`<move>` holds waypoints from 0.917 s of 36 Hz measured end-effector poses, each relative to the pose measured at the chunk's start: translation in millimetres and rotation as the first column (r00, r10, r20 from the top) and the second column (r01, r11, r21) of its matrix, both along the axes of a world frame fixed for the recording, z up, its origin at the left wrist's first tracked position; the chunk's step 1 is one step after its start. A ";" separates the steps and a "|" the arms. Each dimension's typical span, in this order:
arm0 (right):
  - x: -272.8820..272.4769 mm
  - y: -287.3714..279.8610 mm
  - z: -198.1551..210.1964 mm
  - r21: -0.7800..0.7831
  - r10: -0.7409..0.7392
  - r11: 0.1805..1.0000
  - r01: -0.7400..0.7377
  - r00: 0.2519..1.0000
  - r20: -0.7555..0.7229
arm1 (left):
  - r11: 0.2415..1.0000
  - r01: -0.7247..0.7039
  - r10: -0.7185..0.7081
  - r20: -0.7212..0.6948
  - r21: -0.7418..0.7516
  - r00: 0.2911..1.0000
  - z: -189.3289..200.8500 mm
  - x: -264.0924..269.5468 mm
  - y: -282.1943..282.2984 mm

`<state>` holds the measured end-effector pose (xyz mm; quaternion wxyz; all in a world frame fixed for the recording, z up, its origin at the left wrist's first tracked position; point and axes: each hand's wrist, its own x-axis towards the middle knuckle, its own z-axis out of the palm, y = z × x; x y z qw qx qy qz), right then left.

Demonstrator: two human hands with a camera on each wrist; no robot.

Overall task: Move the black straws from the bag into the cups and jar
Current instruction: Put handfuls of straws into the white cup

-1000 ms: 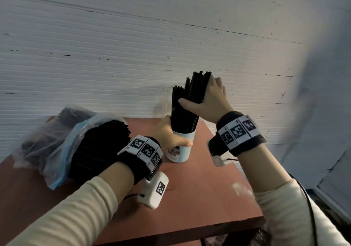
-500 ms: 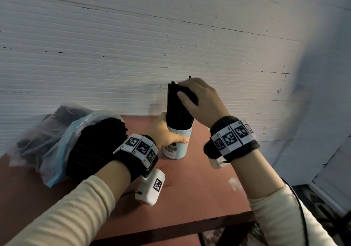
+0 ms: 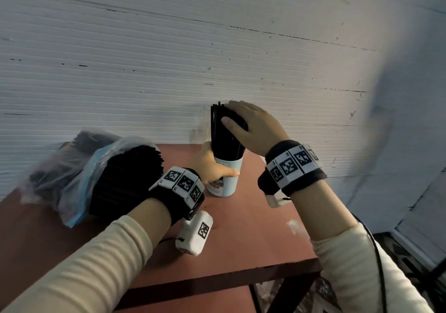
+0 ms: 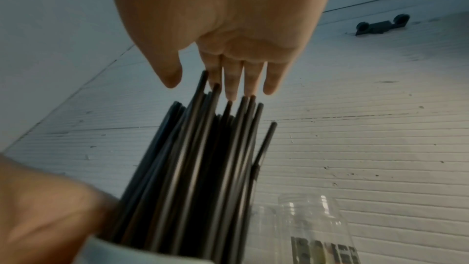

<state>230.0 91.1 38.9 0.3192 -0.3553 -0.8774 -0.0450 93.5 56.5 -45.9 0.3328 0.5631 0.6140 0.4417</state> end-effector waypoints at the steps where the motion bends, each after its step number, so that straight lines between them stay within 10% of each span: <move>1: 0.3 -1.6 0.8 0.003 -0.011 1.000 0.011 1.000 0.005 | 1.000 0.007 -0.007 -0.001 0.008 1.000 1.0 1.2 0.0; 10: -8.3 -35.3 6.9 0.121 0.124 0.988 -0.096 0.958 -0.257 | 0.979 0.009 -0.046 -0.179 -0.202 0.983 12.0 -17.4 -35.0; 19: -63.9 -76.4 -16.8 0.049 0.302 0.951 -0.305 0.888 -0.347 | 0.969 -0.130 0.195 -0.323 0.212 0.926 52.6 -86.7 -103.5; 26: -118.7 -93.4 -39.5 -0.234 0.421 0.877 -0.419 0.906 -0.042 | 0.929 -0.251 0.344 -0.382 0.273 0.857 56.6 -152.4 -130.2; 33: -167.4 -97.4 -55.6 -0.351 0.423 0.879 -0.323 0.868 0.260 | 0.995 -0.086 0.036 -0.581 -0.058 0.813 42.9 -180.4 -139.2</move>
